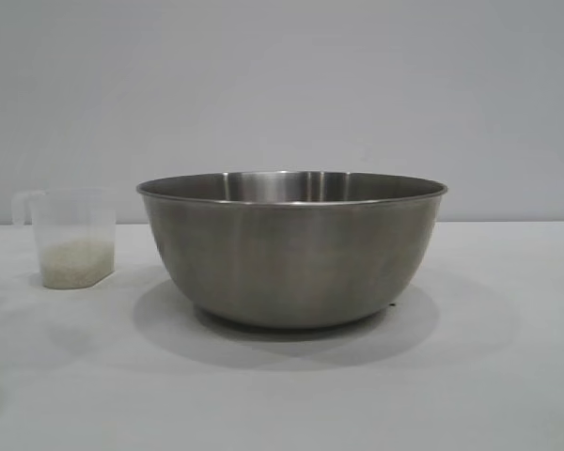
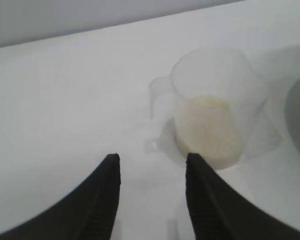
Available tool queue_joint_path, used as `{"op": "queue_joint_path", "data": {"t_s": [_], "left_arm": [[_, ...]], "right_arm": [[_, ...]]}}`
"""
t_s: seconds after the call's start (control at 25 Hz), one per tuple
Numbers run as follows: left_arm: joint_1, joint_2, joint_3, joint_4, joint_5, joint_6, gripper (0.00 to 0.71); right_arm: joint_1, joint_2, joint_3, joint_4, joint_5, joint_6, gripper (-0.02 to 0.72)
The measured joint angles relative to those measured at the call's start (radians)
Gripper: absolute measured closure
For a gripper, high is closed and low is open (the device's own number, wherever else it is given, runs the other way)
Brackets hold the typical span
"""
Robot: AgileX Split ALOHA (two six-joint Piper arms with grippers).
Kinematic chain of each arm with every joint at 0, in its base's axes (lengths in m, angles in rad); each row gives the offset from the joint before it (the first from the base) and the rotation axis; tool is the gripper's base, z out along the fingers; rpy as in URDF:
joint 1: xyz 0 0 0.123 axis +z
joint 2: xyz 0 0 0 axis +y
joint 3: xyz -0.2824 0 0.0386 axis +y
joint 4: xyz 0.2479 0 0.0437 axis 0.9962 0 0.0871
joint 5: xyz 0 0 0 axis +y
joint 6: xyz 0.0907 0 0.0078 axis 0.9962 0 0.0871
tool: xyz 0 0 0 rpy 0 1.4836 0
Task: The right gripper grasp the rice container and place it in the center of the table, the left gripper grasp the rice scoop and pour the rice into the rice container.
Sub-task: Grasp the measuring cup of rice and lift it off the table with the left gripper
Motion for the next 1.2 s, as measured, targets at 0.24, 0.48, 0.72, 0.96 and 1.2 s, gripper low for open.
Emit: {"op": "queue_joint_path", "data": {"t_s": [0.24, 0.48, 0.72, 0.96, 1.2], "left_arm": [[0.000, 0.072, -0.079, 0.000, 0.000, 0.007, 0.438], [0.000, 0.128, -0.148, 0.000, 0.000, 0.010, 0.438], [0.000, 0.167, -0.191, 0.002, 0.000, 0.010, 0.438], [0.000, 0.211, -0.233, 0.002, 0.000, 0.020, 0.438], [0.000, 0.254, -0.289, 0.002, 0.000, 0.021, 0.438]], "right_arm": [[0.000, 0.000, 0.000, 0.000, 0.000, 0.000, 0.261], [0.000, 0.000, 0.000, 0.000, 0.000, 0.000, 0.261], [0.000, 0.000, 0.000, 0.000, 0.000, 0.000, 0.261], [0.000, 0.000, 0.000, 0.000, 0.000, 0.000, 0.261], [0.000, 0.000, 0.000, 0.000, 0.000, 0.000, 0.261]]}}
